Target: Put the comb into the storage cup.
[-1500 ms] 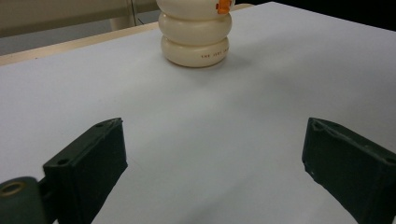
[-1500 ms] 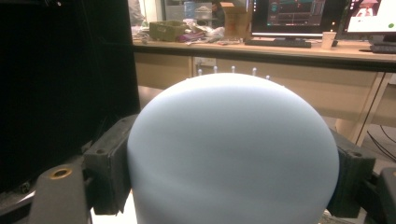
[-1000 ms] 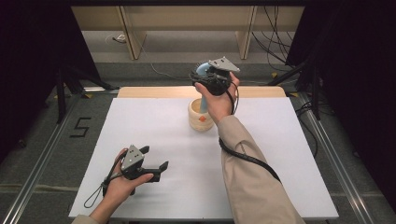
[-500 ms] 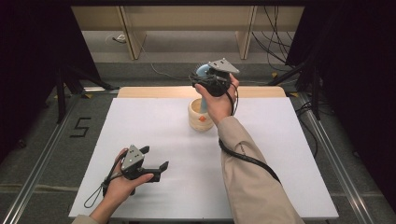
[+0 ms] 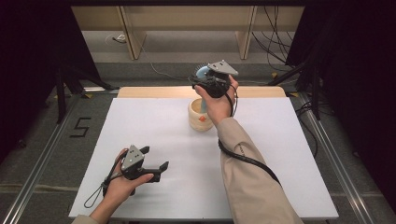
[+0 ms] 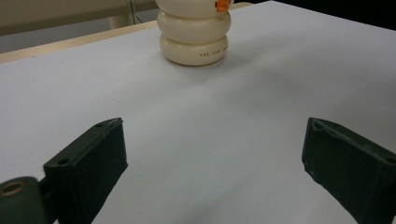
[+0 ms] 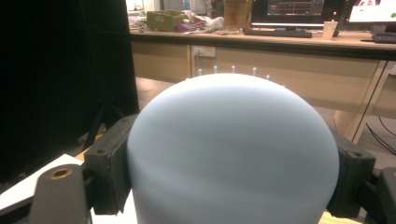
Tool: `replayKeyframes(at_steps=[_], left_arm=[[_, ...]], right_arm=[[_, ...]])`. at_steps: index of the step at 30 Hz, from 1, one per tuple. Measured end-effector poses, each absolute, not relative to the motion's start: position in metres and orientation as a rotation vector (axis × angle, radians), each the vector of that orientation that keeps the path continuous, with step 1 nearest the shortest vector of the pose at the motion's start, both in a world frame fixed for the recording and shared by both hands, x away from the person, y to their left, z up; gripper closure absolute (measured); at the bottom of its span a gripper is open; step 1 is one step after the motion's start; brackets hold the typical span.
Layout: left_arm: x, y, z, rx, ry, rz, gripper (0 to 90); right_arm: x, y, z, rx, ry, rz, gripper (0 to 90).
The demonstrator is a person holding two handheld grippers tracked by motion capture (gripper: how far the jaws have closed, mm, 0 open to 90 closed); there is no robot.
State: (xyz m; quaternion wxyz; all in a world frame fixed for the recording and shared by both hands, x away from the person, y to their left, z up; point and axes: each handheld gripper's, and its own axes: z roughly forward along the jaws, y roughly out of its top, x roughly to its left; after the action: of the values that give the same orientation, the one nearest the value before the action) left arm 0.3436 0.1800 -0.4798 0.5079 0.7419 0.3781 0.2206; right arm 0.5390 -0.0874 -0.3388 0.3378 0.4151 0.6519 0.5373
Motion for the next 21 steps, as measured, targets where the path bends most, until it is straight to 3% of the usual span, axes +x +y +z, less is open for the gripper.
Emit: replayKeyframes(at_steps=[21], left_arm=[[0.3438, 0.1801, -0.4798, 1.788, 0.911, 0.532, 6.1]], right_arm=[[0.5405, -0.0873, -0.3471, 1.096, 1.709, 1.39, 21.0]])
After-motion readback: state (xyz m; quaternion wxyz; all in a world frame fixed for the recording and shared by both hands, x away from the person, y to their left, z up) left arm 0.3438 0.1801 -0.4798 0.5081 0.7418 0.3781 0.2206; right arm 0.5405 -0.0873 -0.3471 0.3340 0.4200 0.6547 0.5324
